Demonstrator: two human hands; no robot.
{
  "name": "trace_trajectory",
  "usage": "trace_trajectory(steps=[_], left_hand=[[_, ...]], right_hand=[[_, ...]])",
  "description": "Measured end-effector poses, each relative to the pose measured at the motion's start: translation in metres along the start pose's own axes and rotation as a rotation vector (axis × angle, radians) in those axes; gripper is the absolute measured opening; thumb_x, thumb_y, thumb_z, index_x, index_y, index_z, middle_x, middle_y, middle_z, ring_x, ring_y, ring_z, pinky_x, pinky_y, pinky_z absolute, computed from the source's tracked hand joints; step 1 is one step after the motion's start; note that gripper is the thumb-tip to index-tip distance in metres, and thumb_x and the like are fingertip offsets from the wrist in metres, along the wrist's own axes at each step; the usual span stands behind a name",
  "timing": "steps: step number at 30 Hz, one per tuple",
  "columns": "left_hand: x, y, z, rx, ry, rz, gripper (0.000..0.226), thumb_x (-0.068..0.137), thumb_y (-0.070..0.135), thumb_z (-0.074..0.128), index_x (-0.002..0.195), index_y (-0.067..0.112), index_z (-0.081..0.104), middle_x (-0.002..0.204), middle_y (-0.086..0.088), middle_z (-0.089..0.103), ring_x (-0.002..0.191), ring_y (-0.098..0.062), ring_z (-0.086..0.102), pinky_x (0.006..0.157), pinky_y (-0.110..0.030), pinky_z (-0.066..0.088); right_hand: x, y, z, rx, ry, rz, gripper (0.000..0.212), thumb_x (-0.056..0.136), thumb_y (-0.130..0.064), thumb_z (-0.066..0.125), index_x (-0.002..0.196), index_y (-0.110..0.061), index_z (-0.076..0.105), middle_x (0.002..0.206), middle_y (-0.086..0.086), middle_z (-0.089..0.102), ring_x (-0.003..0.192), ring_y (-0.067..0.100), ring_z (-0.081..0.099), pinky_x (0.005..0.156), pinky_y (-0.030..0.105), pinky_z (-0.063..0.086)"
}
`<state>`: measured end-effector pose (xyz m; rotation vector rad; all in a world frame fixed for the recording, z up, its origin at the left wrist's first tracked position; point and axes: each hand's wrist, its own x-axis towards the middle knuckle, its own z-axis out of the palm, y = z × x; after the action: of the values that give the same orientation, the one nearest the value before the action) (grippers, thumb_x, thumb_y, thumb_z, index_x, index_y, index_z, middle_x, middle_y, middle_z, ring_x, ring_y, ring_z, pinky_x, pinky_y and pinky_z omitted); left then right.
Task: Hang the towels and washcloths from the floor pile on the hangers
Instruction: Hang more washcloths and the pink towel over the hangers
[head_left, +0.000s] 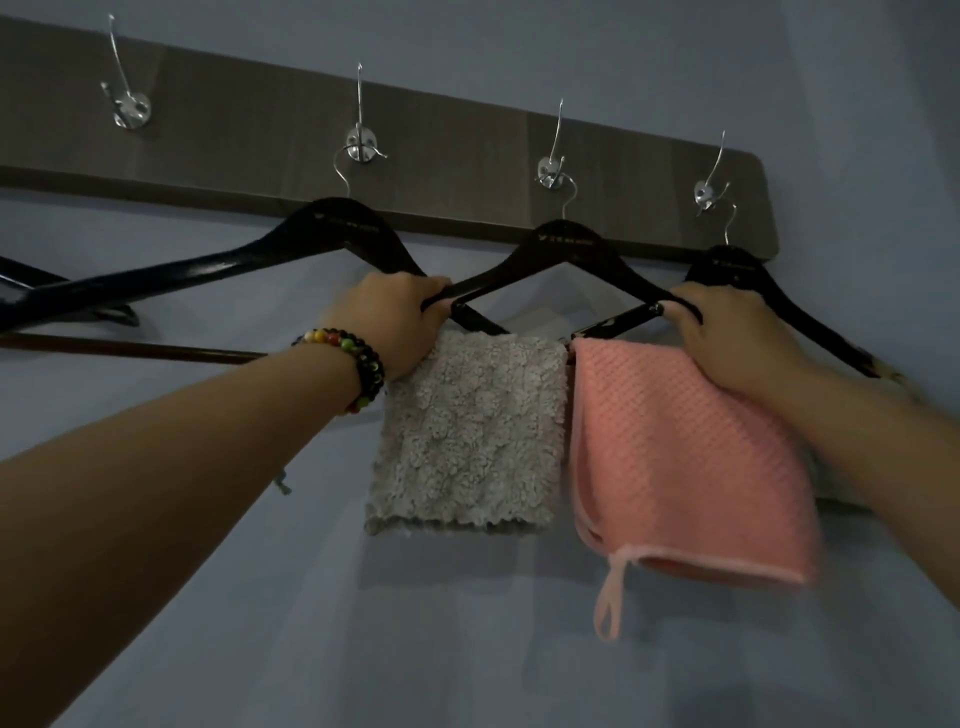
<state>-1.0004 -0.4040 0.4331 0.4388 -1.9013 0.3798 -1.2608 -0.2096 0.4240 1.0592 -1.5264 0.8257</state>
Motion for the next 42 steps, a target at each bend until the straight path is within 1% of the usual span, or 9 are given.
trace_trajectory(steps=[2,8,13,17,22,27,34,38,42], left_hand=[[-0.009,0.0,0.007,0.052,0.016,-0.014,0.044,0.1,0.043,0.037,0.143,0.033,0.042,0.129,-0.008,0.061,0.105,-0.029,0.062,0.082,-0.036,0.05],[-0.021,0.003,0.015,0.117,0.075,-0.032,0.048,0.102,0.038,0.031,0.149,0.027,0.03,0.117,-0.014,0.064,0.089,-0.03,0.062,0.067,-0.033,0.045],[-0.039,0.006,0.013,0.131,0.086,-0.068,0.052,0.1,0.038,0.032,0.148,0.018,0.031,0.125,-0.013,0.056,0.108,-0.032,0.054,0.092,-0.041,0.042],[-0.058,0.014,0.002,0.076,0.032,-0.106,0.058,0.099,0.038,0.034,0.15,0.012,0.024,0.145,-0.014,0.041,0.13,-0.03,0.04,0.108,-0.042,0.033],[-0.095,0.039,-0.018,0.024,-0.079,-0.168,0.063,0.1,0.041,0.033,0.152,0.01,0.015,0.159,-0.011,0.018,0.146,-0.025,0.017,0.118,-0.037,0.016],[-0.152,0.078,-0.04,-0.017,-0.181,-0.21,0.066,0.1,0.041,0.034,0.154,0.012,0.009,0.161,-0.007,0.013,0.147,-0.021,0.015,0.118,-0.033,0.015],[-0.231,0.142,-0.089,0.005,-0.29,-0.196,0.068,0.099,0.046,0.031,0.154,0.013,0.006,0.161,-0.004,0.011,0.148,-0.015,0.01,0.118,-0.028,0.009],[-0.266,0.168,-0.117,0.064,-0.356,-0.108,0.081,0.091,0.064,0.012,0.154,0.013,0.004,0.161,-0.004,0.01,0.148,-0.015,0.008,0.116,-0.023,0.003],[-0.3,0.185,-0.143,0.093,-0.412,-0.054,0.09,0.081,0.066,-0.001,0.154,0.014,0.001,0.161,-0.001,0.004,0.144,-0.005,-0.004,0.113,-0.02,-0.005]], right_hand=[[-0.007,0.001,0.003,0.021,-0.005,0.009,0.032,0.1,-0.029,0.044,0.114,-0.009,0.063,0.095,0.017,0.065,0.087,0.031,0.06,0.071,0.035,0.049],[-0.013,-0.001,0.009,0.035,-0.051,0.079,0.036,0.1,-0.031,0.04,0.124,-0.009,0.057,0.118,0.017,0.058,0.104,0.029,0.056,0.083,0.038,0.047],[-0.036,-0.003,0.001,-0.005,-0.103,0.084,0.049,0.1,-0.029,0.038,0.143,-0.008,0.037,0.141,0.016,0.043,0.125,0.03,0.044,0.103,0.046,0.039],[-0.058,-0.002,-0.015,-0.029,-0.174,0.074,0.058,0.1,-0.035,0.036,0.15,-0.009,0.022,0.155,0.013,0.025,0.139,0.028,0.029,0.113,0.047,0.029],[-0.092,-0.004,-0.053,0.001,-0.265,-0.02,0.06,0.1,-0.033,0.035,0.149,-0.004,0.02,0.156,0.015,0.022,0.143,0.026,0.023,0.118,0.04,0.019],[-0.134,-0.011,-0.097,0.151,-0.353,-0.082,0.06,0.095,-0.039,0.038,0.147,-0.013,0.027,0.15,0.005,0.033,0.137,0.023,0.033,0.112,0.044,0.032],[-0.198,-0.037,-0.16,0.27,-0.482,-0.114,0.067,0.098,-0.04,0.042,0.152,-0.014,0.014,0.16,0.001,0.013,0.145,0.016,0.015,0.118,0.038,0.021],[-0.226,-0.056,-0.193,0.308,-0.539,-0.152,0.067,0.099,-0.039,0.041,0.153,-0.016,0.008,0.161,-0.002,0.007,0.146,0.01,0.006,0.118,0.026,0.01],[-0.256,-0.077,-0.221,0.327,-0.593,-0.155,0.067,0.099,-0.041,0.04,0.153,-0.018,0.008,0.161,-0.003,0.006,0.146,0.008,0.004,0.117,0.022,0.006]])
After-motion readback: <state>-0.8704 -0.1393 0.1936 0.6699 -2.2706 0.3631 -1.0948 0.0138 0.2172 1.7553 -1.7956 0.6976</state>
